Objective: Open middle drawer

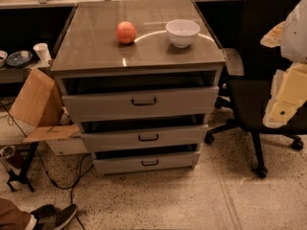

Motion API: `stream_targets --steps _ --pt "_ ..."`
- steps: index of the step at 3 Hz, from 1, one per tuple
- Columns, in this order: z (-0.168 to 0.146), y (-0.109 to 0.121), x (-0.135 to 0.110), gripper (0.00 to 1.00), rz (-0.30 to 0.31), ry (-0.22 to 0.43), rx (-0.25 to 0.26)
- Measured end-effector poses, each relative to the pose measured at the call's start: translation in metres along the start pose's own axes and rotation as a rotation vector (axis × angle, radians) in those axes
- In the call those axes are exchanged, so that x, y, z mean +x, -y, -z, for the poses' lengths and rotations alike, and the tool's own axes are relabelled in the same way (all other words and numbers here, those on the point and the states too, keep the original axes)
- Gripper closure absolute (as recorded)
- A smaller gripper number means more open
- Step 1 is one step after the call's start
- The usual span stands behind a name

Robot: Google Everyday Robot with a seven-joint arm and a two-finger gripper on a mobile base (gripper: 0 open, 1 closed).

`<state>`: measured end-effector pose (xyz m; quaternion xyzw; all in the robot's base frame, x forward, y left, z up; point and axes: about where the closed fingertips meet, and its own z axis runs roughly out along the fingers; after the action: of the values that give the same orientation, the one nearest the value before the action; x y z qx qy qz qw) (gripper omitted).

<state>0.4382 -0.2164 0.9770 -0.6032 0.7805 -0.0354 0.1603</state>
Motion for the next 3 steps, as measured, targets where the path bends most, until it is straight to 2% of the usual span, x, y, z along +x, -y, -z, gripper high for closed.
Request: stream_targets --steps 2,3 --pt "0.002 -0.003 -0.006 0.00 0.015 0.004 0.009" --pt "-0.031 -0.012 -0.013 0.00 0.056 0.053 -0.026"
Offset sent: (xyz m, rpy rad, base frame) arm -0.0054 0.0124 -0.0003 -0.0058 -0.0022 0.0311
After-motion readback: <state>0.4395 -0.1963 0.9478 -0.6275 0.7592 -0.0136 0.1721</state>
